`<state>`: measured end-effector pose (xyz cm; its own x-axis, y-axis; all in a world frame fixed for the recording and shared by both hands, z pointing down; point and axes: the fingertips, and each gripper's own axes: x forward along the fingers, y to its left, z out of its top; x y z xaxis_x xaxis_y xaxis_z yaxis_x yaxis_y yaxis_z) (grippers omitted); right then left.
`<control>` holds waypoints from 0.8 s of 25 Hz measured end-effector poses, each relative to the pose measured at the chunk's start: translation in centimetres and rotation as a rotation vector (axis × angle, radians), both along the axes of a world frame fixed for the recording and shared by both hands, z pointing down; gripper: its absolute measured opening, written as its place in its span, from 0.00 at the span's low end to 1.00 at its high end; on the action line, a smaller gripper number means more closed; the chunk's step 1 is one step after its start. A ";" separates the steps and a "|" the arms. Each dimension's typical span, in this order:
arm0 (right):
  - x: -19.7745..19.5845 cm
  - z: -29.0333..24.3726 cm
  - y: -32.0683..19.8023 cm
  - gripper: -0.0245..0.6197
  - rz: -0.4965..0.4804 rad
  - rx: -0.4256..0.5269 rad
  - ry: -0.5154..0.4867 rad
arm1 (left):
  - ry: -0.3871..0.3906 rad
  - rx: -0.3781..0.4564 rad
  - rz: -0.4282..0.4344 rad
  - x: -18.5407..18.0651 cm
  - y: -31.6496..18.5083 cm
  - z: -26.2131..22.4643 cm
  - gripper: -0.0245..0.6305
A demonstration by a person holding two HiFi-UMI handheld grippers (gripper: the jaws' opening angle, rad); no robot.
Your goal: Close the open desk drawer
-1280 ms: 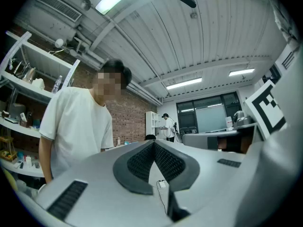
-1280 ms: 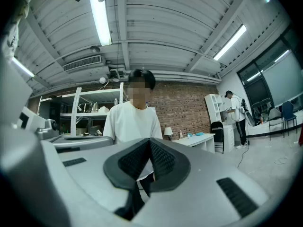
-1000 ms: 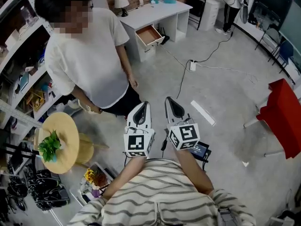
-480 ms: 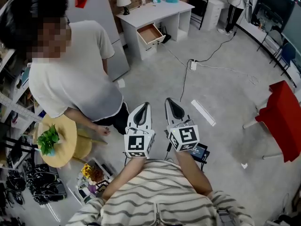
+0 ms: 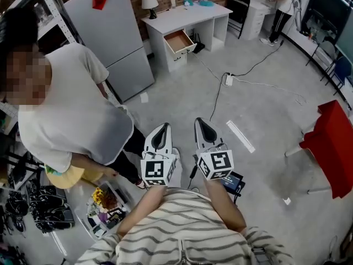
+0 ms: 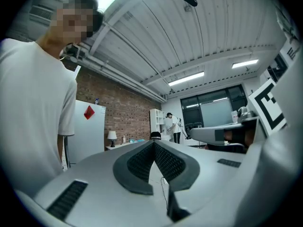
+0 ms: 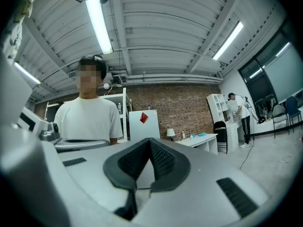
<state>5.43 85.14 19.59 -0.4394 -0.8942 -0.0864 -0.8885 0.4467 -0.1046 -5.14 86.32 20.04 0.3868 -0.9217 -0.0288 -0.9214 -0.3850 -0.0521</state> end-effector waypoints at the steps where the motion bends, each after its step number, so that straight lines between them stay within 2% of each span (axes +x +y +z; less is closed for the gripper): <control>1: 0.2 0.0 -0.1 0.05 0.003 0.002 -0.004 | -0.002 0.003 -0.006 0.0 0.0 -0.1 0.05; 12: 1.8 0.4 -3.6 0.05 0.011 0.002 0.008 | 0.011 0.010 -0.024 0.6 -3.7 0.5 0.05; 20: 1.5 2.2 -11.0 0.05 -0.002 -0.009 0.027 | 0.026 0.002 -0.022 0.7 -11.6 2.0 0.05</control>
